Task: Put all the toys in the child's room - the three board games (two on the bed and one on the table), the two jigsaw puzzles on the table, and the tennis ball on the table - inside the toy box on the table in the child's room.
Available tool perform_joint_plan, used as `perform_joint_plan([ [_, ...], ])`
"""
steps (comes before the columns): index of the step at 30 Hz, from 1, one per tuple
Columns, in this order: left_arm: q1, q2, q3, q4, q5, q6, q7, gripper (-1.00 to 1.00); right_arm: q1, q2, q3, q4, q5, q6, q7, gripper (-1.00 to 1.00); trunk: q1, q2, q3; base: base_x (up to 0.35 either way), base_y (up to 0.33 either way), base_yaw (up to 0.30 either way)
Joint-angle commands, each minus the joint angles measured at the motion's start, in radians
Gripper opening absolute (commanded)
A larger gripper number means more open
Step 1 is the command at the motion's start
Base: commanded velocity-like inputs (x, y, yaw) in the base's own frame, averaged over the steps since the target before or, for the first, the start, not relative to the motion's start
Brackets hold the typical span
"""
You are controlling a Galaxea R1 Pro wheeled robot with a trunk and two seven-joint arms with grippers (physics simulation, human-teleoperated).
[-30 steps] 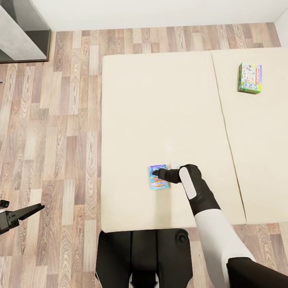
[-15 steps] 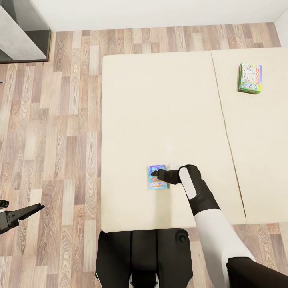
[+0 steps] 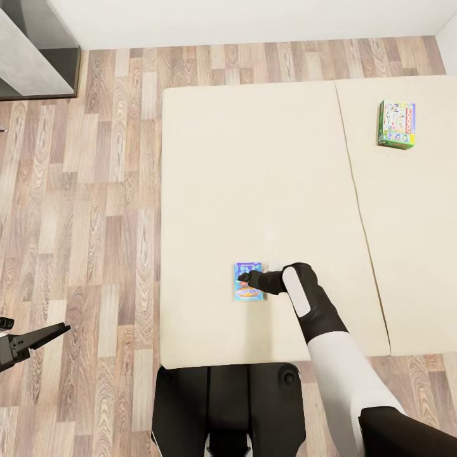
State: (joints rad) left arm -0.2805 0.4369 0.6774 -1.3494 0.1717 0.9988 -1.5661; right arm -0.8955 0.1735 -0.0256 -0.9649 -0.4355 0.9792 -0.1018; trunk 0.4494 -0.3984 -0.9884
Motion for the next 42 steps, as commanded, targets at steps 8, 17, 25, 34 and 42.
perform_joint_plan([
  [8, 0.000, 0.000, 0.000, 0.000, -0.001, 0.011, -0.005, 1.00, -0.002, 0.001, 0.005, 0.000, -0.011, 0.003, -0.010, 1.00, 0.001, -0.002, -0.001, 0.000, 0.000, 0.000],
  [17, 0.000, 0.000, 0.000, 0.000, -0.001, 0.011, -0.005, 1.00, -0.005, 0.001, 0.006, 0.000, -0.011, 0.003, -0.006, 1.00, 0.001, -0.002, -0.001, 0.000, 0.000, 0.000],
  [25, 0.000, 0.000, -0.001, 0.000, -0.003, 0.011, -0.005, 1.00, -0.006, 0.001, 0.007, 0.000, -0.011, 0.001, 0.036, 1.00, 0.001, -0.002, -0.001, 0.000, 0.000, 0.000],
  [34, 0.000, 0.000, -0.001, 0.000, -0.003, 0.011, -0.005, 1.00, -0.008, 0.001, 0.007, 0.000, -0.010, 0.002, 0.042, 1.00, 0.001, -0.002, -0.001, 0.000, 0.000, 0.000],
  [42, 0.000, 0.000, 0.000, 0.000, -0.003, 0.011, -0.005, 1.00, -0.035, 0.001, 0.012, -0.001, -0.008, 0.003, 0.038, 1.00, 0.001, -0.002, -0.001, 0.000, 0.000, 0.000],
])
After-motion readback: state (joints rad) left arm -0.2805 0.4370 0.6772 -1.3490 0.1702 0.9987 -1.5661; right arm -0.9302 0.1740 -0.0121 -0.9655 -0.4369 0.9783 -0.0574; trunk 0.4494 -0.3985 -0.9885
